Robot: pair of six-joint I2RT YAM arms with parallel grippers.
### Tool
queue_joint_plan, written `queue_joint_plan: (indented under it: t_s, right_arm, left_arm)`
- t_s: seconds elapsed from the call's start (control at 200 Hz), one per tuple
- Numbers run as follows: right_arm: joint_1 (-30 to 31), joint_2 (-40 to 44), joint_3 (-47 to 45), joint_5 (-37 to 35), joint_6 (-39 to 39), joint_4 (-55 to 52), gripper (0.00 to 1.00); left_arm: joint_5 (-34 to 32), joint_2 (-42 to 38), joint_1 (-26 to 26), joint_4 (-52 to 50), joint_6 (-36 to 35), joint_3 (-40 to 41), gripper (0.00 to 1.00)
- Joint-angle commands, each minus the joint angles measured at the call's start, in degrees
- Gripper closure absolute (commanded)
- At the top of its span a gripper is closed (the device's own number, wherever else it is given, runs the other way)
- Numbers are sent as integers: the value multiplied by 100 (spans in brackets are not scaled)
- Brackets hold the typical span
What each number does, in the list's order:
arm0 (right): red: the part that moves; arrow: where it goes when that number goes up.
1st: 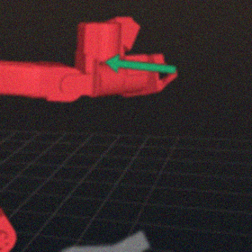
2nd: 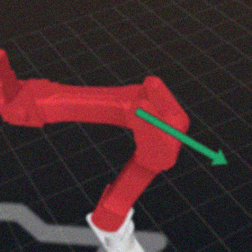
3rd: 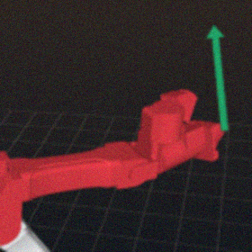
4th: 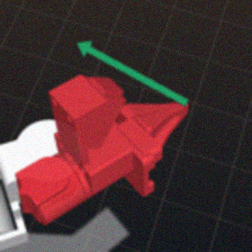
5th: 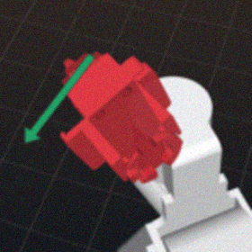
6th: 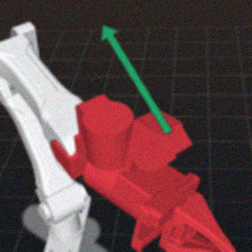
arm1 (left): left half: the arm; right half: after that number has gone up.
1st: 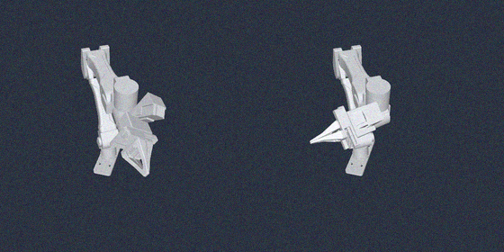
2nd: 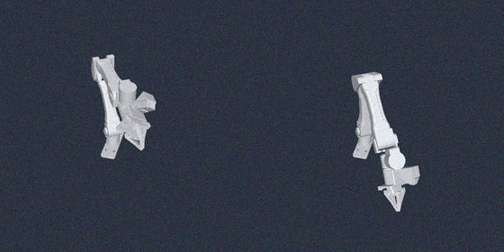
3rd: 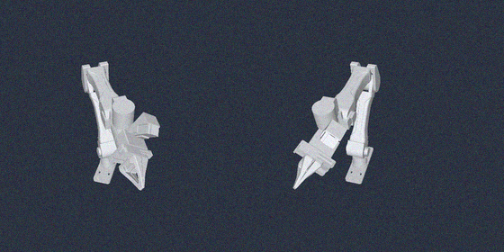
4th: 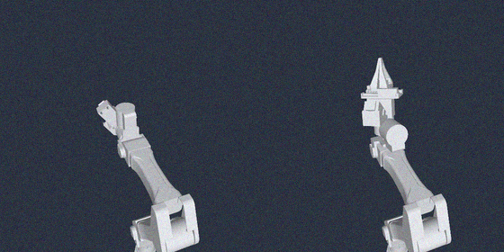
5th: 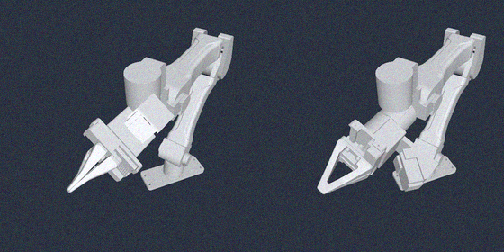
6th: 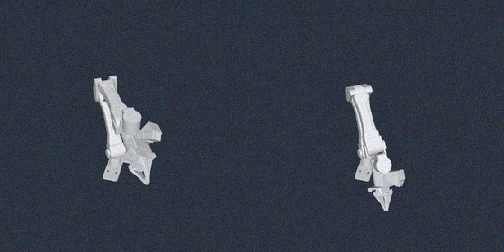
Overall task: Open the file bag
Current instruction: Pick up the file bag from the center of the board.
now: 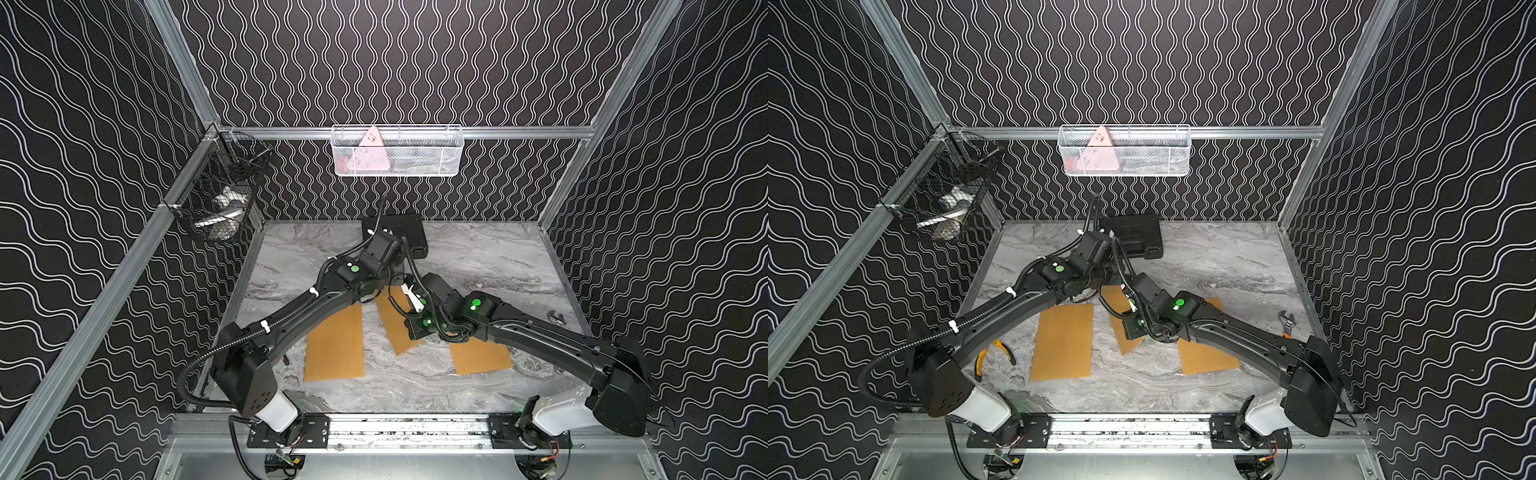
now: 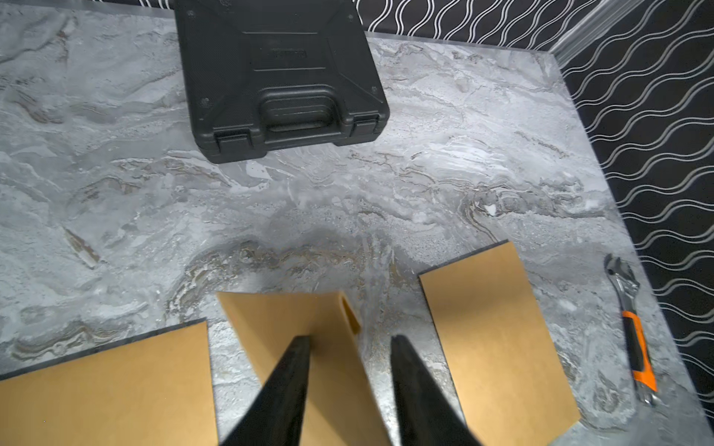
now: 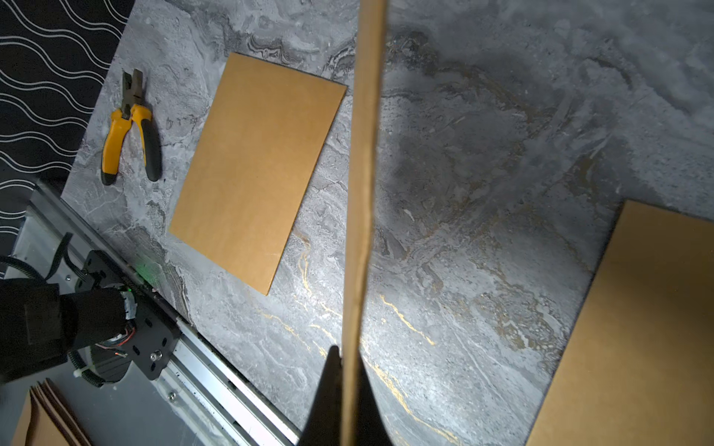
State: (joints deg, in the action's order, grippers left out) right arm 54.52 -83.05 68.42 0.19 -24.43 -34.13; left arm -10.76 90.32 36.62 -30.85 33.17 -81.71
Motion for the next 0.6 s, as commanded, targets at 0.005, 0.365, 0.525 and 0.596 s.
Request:
queue_joint_plan:
  t_s: [0.005,0.365,0.525,0.596]
  right_arm:
    - [49,21,135,43,324,736,100]
    - [50,34,95,-19,316,771,100]
    - [50,9,66,-26,307,873,98]
    - [50,-19,105,-20,307,864,97]
  left_arm:
    - [105,31,4,-45,76,63,74]
    - [44,-37,-44,-55,76,92,100]
    - [-13,-69,-84,-55,67,116,100]
    - [-24,-75,-108,-69,58,103,100]
